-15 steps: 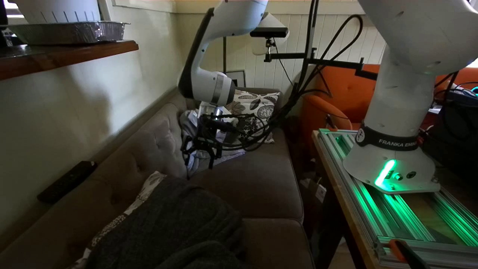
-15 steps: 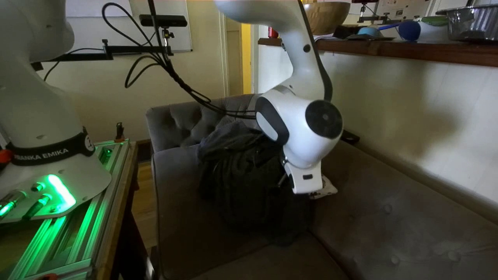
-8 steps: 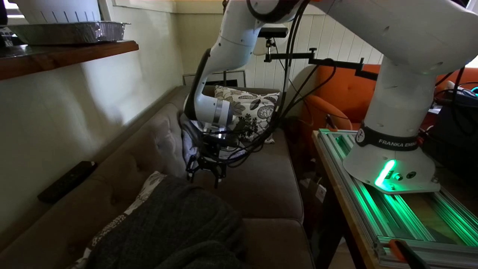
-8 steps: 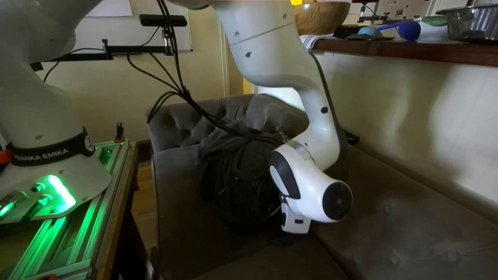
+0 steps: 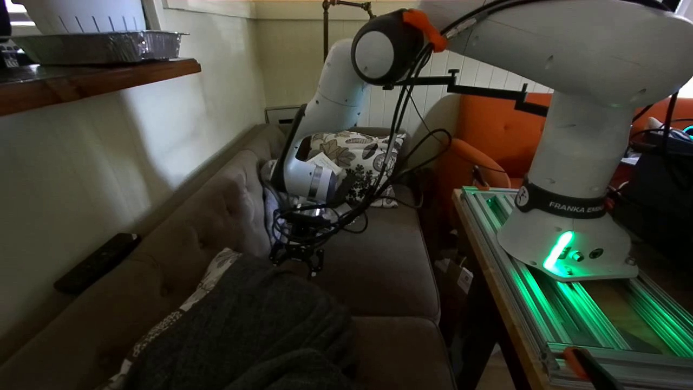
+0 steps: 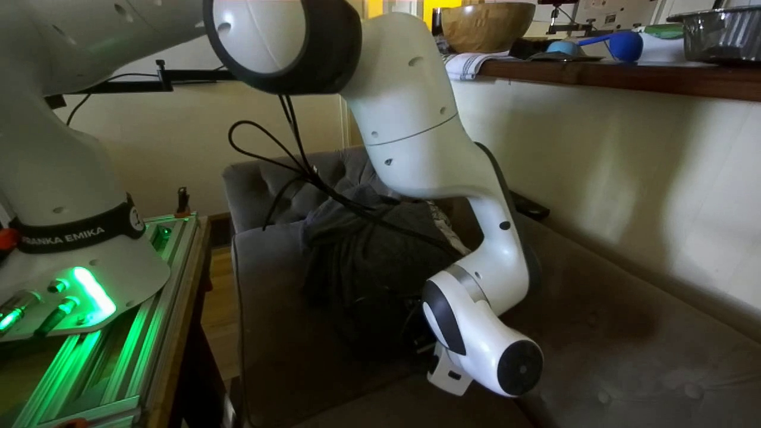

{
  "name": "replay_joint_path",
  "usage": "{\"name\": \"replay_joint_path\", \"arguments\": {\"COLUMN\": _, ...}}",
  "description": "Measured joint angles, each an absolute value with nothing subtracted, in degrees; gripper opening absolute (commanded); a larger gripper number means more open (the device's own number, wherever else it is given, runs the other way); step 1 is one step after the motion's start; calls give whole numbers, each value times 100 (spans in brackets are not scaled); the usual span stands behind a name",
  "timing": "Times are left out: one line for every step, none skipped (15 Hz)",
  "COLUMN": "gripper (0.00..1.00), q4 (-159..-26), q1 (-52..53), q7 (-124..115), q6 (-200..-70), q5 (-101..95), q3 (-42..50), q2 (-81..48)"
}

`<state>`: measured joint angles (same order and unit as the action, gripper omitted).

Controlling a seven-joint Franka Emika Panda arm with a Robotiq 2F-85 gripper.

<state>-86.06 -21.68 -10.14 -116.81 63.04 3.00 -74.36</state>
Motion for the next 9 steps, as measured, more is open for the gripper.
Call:
{"name": "replay_joint_path", "arguments": {"gripper": 100, "q4": -8488, "q1": -2192, "q7": -1164, "q6": -11642, "q5": 6304, "q3": 332, "q2": -7556}}
{"name": "replay_joint_path", "arguments": {"gripper": 100, "q4": -8360, "q1": -2193, "q7": -1312, "q6": -11619, "q5": 6304, "q3": 357, "q2": -7677}}
{"name": "replay_joint_path", "arguments": {"gripper": 100, "q4": -8222, "q1": -2172, "q7": -1470, "q6": -11604, "q5": 6299, "q3": 361, "q2": -7801}}
{"name": "replay_joint_path", "arguments": {"gripper": 100, "q4": -8076, "q1": -2126, "q7": -1631, "q6": -11581, "q5": 6290, "q3": 360, "q2": -7928}}
{"name": "replay_joint_path", "arguments": {"gripper": 100, "q4": -7923, "q1": -2049, "q7": -1794, "q6": -11572, "q5": 6275, "q3": 360, "q2": -8057}}
{"name": "replay_joint_path", "arguments": {"gripper": 100, "q4": -7771, "q1": -1957, "q7": -1945, "q6": -11568, "q5": 6266, "q3": 359, "q2": -8186}}
{"name": "replay_joint_path", "arguments": {"gripper": 100, "q4": -7621, "q1": -1855, "q7": -2087, "q6": -11566, "q5": 6250, "q3": 359, "q2": -8313}}
{"name": "replay_joint_path", "arguments": {"gripper": 100, "q4": -7467, "q1": -1750, "q7": -2226, "q6": -11561, "q5": 6220, "q3": 358, "q2": -8441}}
{"name": "replay_joint_path", "arguments": {"gripper": 100, "q4": -7312, "q1": -1651, "q7": -2358, "q6": -11544, "q5": 6173, "q3": 360, "q2": -8567}}
